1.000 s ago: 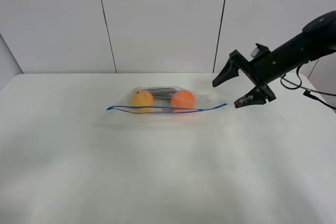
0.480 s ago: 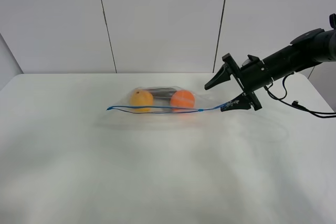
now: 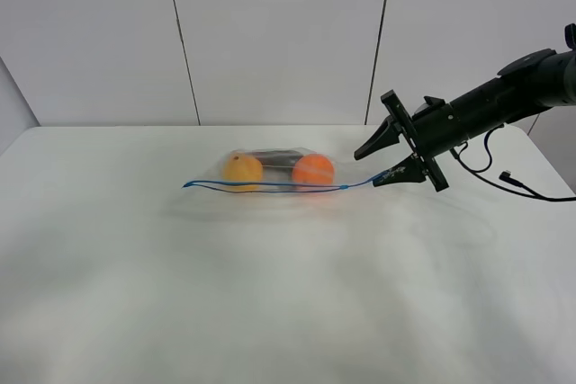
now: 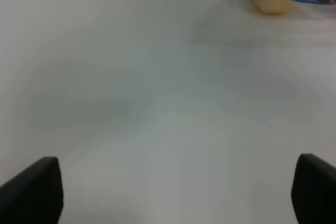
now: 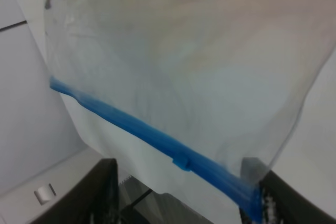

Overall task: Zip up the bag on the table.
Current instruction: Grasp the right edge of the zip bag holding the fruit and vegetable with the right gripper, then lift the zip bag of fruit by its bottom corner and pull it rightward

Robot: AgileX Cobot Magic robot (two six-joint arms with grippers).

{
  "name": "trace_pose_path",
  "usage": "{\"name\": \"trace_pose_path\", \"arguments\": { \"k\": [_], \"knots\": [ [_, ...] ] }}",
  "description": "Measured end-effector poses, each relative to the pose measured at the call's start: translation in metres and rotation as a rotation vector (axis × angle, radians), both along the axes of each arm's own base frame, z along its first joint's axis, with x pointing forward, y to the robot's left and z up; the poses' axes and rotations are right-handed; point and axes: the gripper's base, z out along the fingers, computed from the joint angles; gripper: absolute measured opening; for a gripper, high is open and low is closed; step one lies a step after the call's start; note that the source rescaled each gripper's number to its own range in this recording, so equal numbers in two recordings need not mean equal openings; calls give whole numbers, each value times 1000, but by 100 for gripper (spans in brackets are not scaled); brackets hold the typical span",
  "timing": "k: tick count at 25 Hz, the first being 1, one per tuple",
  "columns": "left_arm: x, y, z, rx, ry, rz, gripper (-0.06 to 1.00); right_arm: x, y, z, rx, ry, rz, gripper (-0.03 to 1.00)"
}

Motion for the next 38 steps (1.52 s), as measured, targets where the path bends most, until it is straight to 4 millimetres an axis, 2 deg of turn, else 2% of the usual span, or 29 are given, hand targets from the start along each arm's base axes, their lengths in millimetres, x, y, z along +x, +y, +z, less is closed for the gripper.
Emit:
{"name": "trace_pose_path", "arguments": {
  "k": [9, 21, 25, 31, 35, 38],
  "knots": [
    [0, 0, 0, 0, 0, 0, 100, 5, 1, -11, 24, 28, -44, 51],
    [0, 0, 0, 0, 0, 0, 100, 5, 1, -10, 27, 29, -47, 19],
    [0, 0, 0, 0, 0, 0, 100, 5, 1, -10, 27, 30, -47, 15],
    [0, 0, 0, 0, 1, 0, 100, 4, 1, -10, 32, 27, -31, 15],
    [0, 0, 0, 0, 1, 0, 100, 4, 2, -10, 34, 27, -27, 3],
    [0, 0, 0, 0, 1, 0, 100, 4, 2, -10, 34, 24, -24, 0]
  ]
}}
